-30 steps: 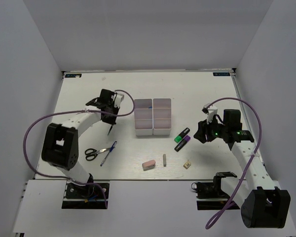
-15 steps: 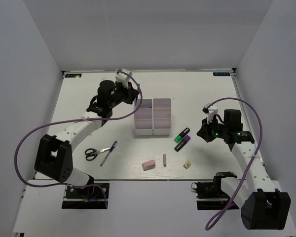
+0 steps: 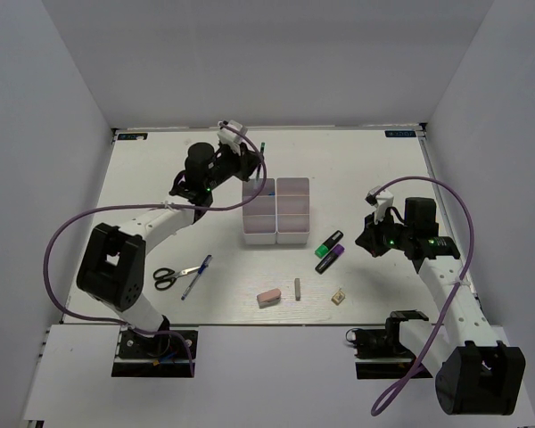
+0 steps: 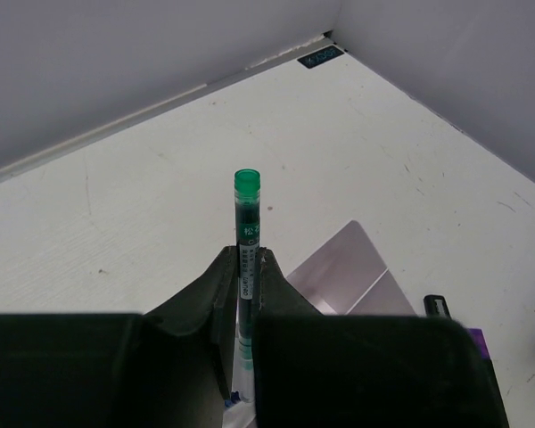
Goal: Sort the stationery into containers
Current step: Place the pen in the storage box, then pick up the pen from the center of the board.
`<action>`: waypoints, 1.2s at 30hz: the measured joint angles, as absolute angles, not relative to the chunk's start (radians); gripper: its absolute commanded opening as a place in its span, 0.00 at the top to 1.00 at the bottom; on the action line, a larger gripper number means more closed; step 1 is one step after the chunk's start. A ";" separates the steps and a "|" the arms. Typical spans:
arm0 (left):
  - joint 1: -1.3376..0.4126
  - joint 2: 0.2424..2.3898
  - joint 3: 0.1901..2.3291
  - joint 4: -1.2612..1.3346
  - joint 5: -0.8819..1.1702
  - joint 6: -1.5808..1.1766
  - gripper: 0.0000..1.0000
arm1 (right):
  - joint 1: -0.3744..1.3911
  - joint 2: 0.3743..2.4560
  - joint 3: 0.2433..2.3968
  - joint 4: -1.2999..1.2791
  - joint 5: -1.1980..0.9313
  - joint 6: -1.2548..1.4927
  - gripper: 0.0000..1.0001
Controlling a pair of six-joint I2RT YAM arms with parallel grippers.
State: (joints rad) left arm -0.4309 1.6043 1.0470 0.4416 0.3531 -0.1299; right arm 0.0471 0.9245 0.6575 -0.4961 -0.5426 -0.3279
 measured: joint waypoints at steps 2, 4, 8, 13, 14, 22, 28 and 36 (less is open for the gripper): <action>-0.434 1.612 1.051 0.456 0.354 -0.126 1.00 | 0.047 0.925 0.657 -0.496 -0.543 -0.329 1.00; -0.434 1.625 1.051 0.465 0.355 -0.121 1.00 | 0.047 0.925 0.657 -0.496 -0.543 -0.331 1.00; -0.435 1.658 1.037 0.491 0.355 -0.119 0.93 | 0.047 0.925 0.657 -0.496 -0.542 -0.333 0.98; -0.436 1.666 0.974 0.511 0.353 -0.117 0.58 | 0.047 0.926 0.657 -0.495 -0.543 -0.339 0.68; -0.436 1.666 0.967 0.511 0.353 -0.116 0.53 | 0.047 0.926 0.657 -0.495 -0.543 -0.341 0.65; -0.465 1.631 0.954 0.488 0.350 -0.088 0.43 | 0.047 0.932 0.657 -0.496 -0.550 -0.350 0.39; -0.517 1.439 0.957 0.329 0.306 -0.077 1.00 | 0.048 0.952 0.657 -0.507 -0.613 -0.507 1.00; -0.564 1.146 1.081 -0.391 0.030 -0.181 0.33 | 0.051 1.156 0.659 -0.742 -0.787 -1.351 0.66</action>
State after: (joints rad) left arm -0.5636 1.1458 1.0813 -0.3908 0.0296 -0.1810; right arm 0.0509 1.1561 0.6590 -0.7422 -0.7868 -1.3506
